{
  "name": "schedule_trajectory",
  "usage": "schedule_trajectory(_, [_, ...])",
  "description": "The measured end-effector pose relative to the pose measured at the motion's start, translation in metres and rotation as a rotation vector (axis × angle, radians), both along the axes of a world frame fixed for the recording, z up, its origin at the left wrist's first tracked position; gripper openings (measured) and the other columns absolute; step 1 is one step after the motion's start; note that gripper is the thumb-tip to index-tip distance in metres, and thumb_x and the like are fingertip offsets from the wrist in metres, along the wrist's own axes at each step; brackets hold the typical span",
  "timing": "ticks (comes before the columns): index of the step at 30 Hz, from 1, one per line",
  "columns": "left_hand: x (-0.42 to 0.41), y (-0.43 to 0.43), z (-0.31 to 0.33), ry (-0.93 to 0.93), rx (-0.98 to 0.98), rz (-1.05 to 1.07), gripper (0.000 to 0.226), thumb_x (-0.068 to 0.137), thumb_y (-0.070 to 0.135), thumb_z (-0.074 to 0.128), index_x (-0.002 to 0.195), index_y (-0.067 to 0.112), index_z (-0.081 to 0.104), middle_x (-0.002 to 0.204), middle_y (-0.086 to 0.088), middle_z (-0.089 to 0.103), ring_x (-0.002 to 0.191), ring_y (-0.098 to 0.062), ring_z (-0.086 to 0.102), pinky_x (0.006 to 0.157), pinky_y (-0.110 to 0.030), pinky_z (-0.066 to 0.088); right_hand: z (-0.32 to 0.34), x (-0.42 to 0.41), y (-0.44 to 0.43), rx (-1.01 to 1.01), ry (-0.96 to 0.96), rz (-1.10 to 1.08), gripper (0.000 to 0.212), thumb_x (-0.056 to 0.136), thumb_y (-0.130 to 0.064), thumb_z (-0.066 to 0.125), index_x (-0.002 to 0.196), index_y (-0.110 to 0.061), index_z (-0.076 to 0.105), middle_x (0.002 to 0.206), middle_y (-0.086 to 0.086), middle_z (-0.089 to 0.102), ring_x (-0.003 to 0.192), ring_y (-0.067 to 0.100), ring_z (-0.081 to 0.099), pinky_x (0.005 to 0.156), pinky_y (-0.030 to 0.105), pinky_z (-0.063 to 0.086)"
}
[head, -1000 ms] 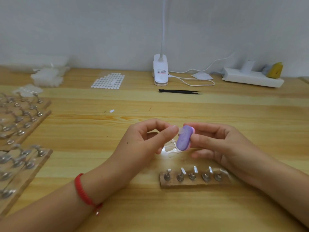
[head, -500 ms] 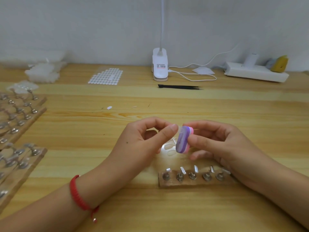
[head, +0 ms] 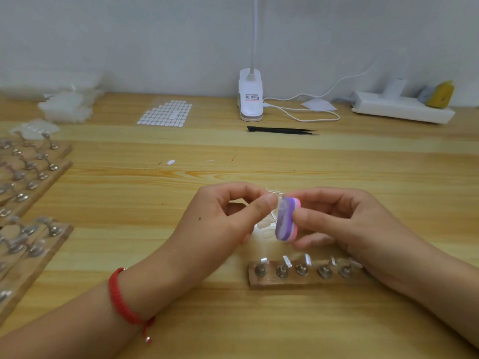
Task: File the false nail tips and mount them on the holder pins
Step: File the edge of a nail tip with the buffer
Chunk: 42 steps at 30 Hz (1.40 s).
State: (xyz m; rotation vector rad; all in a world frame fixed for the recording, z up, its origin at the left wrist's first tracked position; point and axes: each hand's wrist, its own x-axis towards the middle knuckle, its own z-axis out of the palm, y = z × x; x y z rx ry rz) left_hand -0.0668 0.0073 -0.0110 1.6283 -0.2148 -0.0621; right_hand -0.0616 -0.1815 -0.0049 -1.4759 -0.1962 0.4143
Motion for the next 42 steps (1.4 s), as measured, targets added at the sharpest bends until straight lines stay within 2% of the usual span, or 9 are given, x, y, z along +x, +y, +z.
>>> schedule_trajectory(4, [-0.0008,-0.0002,0.0004,-0.010,0.035,-0.046,0.024,0.071,0.038,0.064,0.071,0.015,0.069,0.042,0.013,0.043,0.038,-0.002,0.035,0.041,-0.007,0.028,-0.0004,0.0021,-0.0019,0.038,0.029,-0.079,0.035,0.062,-0.027,0.081,0.096,-0.018,0.078,0.090,0.014,0.075,0.075,0.017,0.073,0.063,0.021,0.057])
schedule_trajectory(7, [0.0001,0.0010,0.0003,0.005,0.012,-0.041,0.028,0.069,0.039,0.063,0.073,0.012,0.068,0.042,0.013,0.044,0.037,0.000,0.036,0.041,-0.007,0.029,0.0010,0.0002,-0.0005,-0.002,0.014,-0.005,0.033,0.063,-0.024,0.086,0.095,-0.021,0.079,0.089,0.013,0.076,0.074,0.016,0.072,0.064,0.020,0.057])
schedule_trajectory(13, [0.0011,0.0020,-0.0016,0.016,0.023,-0.070,0.024,0.071,0.043,0.070,0.069,0.019,0.068,0.043,0.013,0.044,0.041,-0.003,0.037,0.044,-0.009,0.031,0.0003,0.0022,-0.0016,0.035,0.041,-0.076,0.036,0.057,-0.022,0.087,0.093,-0.019,0.079,0.084,0.013,0.075,0.066,0.013,0.070,0.059,0.019,0.056])
schedule_trajectory(22, [0.0027,0.0034,-0.0032,0.018,0.052,-0.084,0.020,0.075,0.044,0.072,0.068,0.026,0.069,0.044,0.013,0.045,0.042,-0.002,0.037,0.045,-0.011,0.030,-0.0007,0.0016,-0.0005,-0.020,0.019,-0.022,0.033,0.063,-0.028,0.086,0.095,-0.023,0.079,0.094,0.009,0.076,0.078,0.015,0.072,0.065,0.019,0.056])
schedule_trajectory(25, [0.0014,0.0016,-0.0031,-0.005,0.102,-0.149,0.017,0.075,0.044,0.072,0.068,0.029,0.070,0.050,0.011,0.046,0.047,-0.005,0.036,0.047,-0.012,0.029,-0.0015,0.0028,-0.0008,0.026,0.025,-0.093,0.034,0.058,-0.026,0.086,0.091,-0.021,0.080,0.087,0.009,0.076,0.073,0.012,0.071,0.063,0.020,0.056])
schedule_trajectory(29, [0.0018,0.0029,-0.0021,0.008,0.060,-0.111,0.020,0.072,0.048,0.068,0.067,0.028,0.070,0.045,0.014,0.045,0.042,-0.001,0.036,0.044,-0.007,0.029,-0.0003,0.0028,-0.0003,-0.013,0.033,-0.035,0.036,0.061,-0.026,0.084,0.095,-0.018,0.079,0.093,0.011,0.076,0.077,0.016,0.072,0.066,0.021,0.057])
schedule_trajectory(32, [0.0014,0.0012,-0.0034,-0.024,0.122,-0.170,0.015,0.076,0.041,0.070,0.068,0.029,0.070,0.054,0.009,0.048,0.051,-0.008,0.037,0.049,-0.015,0.030,-0.0015,0.0041,-0.0012,0.020,0.047,-0.083,0.038,0.058,-0.030,0.081,0.094,-0.017,0.079,0.089,0.012,0.076,0.075,0.015,0.072,0.064,0.021,0.057])
schedule_trajectory(39, [0.0026,0.0025,-0.0037,-0.030,0.128,-0.163,0.016,0.075,0.043,0.074,0.069,0.028,0.071,0.052,0.006,0.045,0.051,-0.008,0.037,0.050,-0.018,0.030,-0.0011,0.0041,0.0005,0.018,0.032,-0.062,0.036,0.061,-0.031,0.080,0.095,-0.019,0.079,0.094,0.011,0.076,0.079,0.014,0.072,0.065,0.019,0.056])
schedule_trajectory(42, [0.0047,0.0031,-0.0037,0.000,0.060,-0.122,0.021,0.071,0.044,0.076,0.068,0.024,0.070,0.047,0.013,0.045,0.045,-0.003,0.036,0.047,-0.012,0.031,-0.0007,0.0043,0.0006,0.024,0.042,-0.037,0.039,0.061,-0.033,0.074,0.096,-0.017,0.078,0.095,0.012,0.076,0.078,0.014,0.071,0.065,0.020,0.056])
